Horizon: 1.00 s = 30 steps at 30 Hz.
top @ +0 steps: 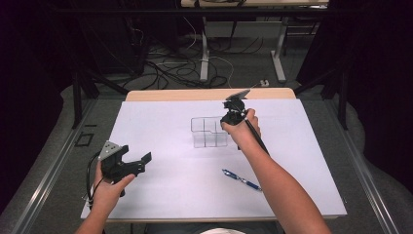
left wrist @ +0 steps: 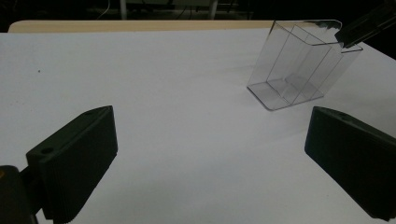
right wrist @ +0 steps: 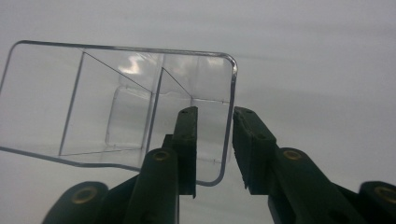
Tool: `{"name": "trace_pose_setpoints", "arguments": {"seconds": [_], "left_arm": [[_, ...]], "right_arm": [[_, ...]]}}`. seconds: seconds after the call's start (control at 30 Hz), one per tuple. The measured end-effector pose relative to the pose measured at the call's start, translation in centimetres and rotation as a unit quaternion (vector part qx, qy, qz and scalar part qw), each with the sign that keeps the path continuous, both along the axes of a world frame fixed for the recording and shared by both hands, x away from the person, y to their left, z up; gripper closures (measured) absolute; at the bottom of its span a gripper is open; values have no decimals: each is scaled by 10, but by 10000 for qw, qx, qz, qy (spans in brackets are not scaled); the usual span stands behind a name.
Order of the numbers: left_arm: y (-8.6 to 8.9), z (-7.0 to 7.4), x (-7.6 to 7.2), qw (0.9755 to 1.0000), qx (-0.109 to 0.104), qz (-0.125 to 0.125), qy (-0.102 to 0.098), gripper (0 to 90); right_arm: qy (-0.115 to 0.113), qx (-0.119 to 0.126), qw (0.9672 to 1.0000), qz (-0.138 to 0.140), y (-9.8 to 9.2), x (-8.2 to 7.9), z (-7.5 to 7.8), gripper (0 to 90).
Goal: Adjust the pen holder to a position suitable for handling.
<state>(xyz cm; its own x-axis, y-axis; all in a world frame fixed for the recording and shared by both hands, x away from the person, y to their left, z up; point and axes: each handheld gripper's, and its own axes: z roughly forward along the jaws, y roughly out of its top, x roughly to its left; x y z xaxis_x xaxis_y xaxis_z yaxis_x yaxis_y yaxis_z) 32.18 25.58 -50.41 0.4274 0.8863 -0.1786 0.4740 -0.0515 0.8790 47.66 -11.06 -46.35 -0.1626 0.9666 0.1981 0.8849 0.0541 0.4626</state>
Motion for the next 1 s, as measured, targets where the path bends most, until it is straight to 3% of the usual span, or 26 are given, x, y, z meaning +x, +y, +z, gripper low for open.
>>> {"name": "trace_pose_setpoints", "arguments": {"seconds": [0.23, 0.33, 0.43, 0.6, 0.63, 0.7, 0.73, 0.77, 0.8, 1.0], "left_arm": [[0, 0, 0, 10000, 15, 4, -1, 23], [0, 0, 0, 10000, 24, 7, -4, 23], [-1, 0, 0, 10000, 24, 9, -2, 24], [-1, 0, 0, 10000, 22, 15, 0, 24], [-1, 0, 0, 10000, 24, 13, -1, 24], [-1, 0, -1, 10000, 22, 13, -6, 24], [-1, 0, -1, 10000, 21, 15, -13, 24], [-1, 0, -1, 10000, 23, 15, -10, 24], [-1, 0, 0, 10000, 26, 14, -8, 24], [-2, 0, -1, 10000, 32, 9, -14, 24]], "right_arm": [[-187, 73, 9996, 196, -4, -5, 7, 639], [-433, 68, 9982, 419, -7, -10, 11, 609], [-489, 97, 9976, 478, -10, -12, 14, 595], [-745, 87, 9946, 714, -16, -17, 20, 541], [-915, 59, 9918, 886, -19, -19, 22, 521], [-987, 75, 9905, 959, -21, -20, 24, 512], [-1133, 69, 9876, 1089, -24, -22, 27, 487], [-1133, 69, 9876, 1089, -24, -22, 27, 487], [-1227, 82, 9850, 1213, -28, -24, 29, 478], [-1293, 140, 9821, 1363, -38, -28, 34, 456]]}}
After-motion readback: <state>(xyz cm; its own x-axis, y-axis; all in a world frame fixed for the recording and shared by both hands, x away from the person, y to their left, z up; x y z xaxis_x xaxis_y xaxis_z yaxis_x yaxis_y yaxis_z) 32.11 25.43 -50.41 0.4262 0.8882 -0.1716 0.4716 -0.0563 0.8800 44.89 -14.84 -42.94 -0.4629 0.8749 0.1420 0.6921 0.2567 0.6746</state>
